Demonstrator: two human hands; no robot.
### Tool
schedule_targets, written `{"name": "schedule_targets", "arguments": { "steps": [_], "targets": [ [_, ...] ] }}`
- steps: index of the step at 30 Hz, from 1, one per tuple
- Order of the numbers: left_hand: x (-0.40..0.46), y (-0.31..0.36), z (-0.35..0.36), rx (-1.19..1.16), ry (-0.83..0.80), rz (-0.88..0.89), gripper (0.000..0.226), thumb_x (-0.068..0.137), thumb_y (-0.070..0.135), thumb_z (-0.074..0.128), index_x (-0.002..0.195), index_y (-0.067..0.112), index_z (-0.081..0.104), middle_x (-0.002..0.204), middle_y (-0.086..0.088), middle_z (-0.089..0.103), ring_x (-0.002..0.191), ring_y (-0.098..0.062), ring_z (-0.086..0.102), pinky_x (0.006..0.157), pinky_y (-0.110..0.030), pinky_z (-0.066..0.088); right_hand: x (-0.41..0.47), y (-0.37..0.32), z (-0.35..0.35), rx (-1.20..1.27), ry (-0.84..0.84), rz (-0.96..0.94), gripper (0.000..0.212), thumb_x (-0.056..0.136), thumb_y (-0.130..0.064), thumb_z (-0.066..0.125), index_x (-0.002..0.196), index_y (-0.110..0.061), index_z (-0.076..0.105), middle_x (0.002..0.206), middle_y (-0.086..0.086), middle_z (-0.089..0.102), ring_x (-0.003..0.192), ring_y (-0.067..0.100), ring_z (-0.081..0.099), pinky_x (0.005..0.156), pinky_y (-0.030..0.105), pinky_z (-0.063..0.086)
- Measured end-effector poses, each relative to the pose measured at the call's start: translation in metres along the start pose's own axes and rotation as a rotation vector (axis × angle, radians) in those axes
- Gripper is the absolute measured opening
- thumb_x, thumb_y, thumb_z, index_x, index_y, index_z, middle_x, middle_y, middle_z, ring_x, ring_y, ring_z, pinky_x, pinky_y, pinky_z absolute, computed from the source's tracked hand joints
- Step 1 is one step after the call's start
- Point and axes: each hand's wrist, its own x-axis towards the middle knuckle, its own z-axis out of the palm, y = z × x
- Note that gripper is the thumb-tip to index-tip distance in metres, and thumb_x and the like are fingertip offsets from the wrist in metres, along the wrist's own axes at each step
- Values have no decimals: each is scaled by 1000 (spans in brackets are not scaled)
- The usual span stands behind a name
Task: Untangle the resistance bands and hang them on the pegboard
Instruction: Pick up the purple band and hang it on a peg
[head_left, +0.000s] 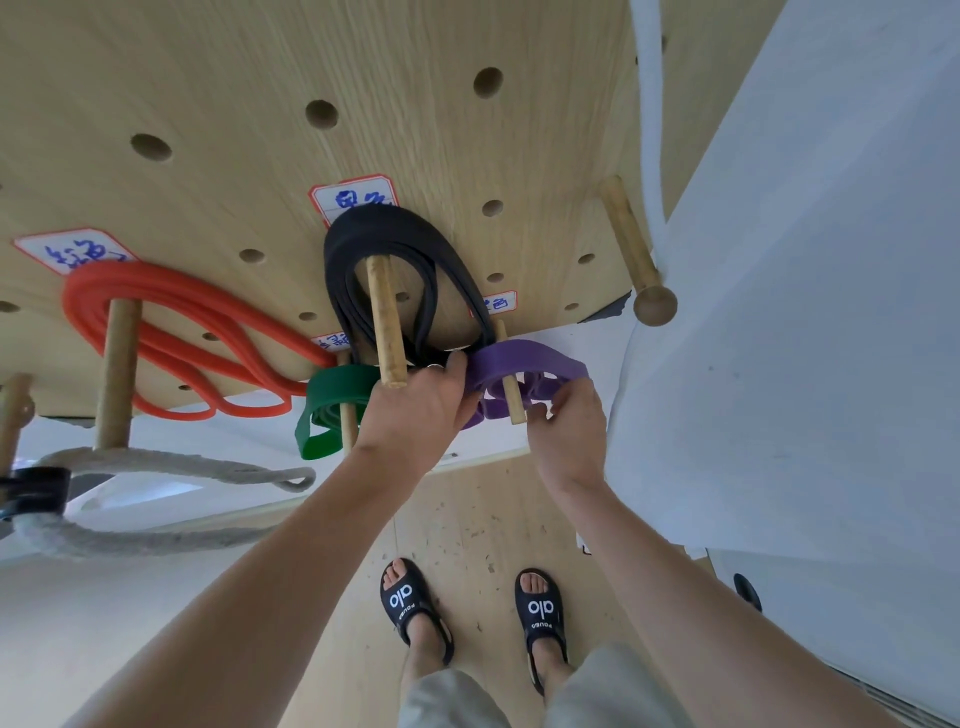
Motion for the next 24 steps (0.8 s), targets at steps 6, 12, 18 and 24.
{"name": "schedule_targets", "arguments": {
  "steps": [6, 12, 18, 24],
  "targets": [
    [-7, -5, 0, -271, 202, 24, 45, 103, 58, 21, 125, 23, 37, 85, 2, 69, 61, -22, 66, 54, -39, 57, 0, -6, -14, -13, 45, -272, 47, 90, -6, 66, 133, -14, 50, 128, 3, 47, 98, 18, 59, 74, 29, 56],
    [-4, 0, -6, -302, 232, 58, 42, 102, 56, 25, 125, 25, 41, 86, 1, 68, 62, -24, 64, 50, -40, 56, 10, -22, -32, -15, -115, -479, 49, 90, -17, 42, 136, -14, 58, 132, -1, 61, 101, 14, 63, 81, 31, 58],
    [-3, 4, -6, -305, 234, 31, 38, 102, 51, 35, 123, 22, 48, 87, 0, 67, 66, -27, 66, 52, -41, 56, 21, -19, -43, -45, -202, -532, 43, 94, -19, 43, 135, -20, 57, 129, -6, 63, 96, 10, 62, 81, 33, 57],
    [-2, 12, -12, -326, 279, 19, 27, 102, 37, 57, 120, 17, 57, 83, -4, 68, 66, -28, 67, 50, -34, 50, 18, -19, -40, -18, -232, -513, 46, 96, -19, 40, 139, -14, 55, 131, 0, 64, 102, 16, 64, 87, 36, 57]
  ]
}}
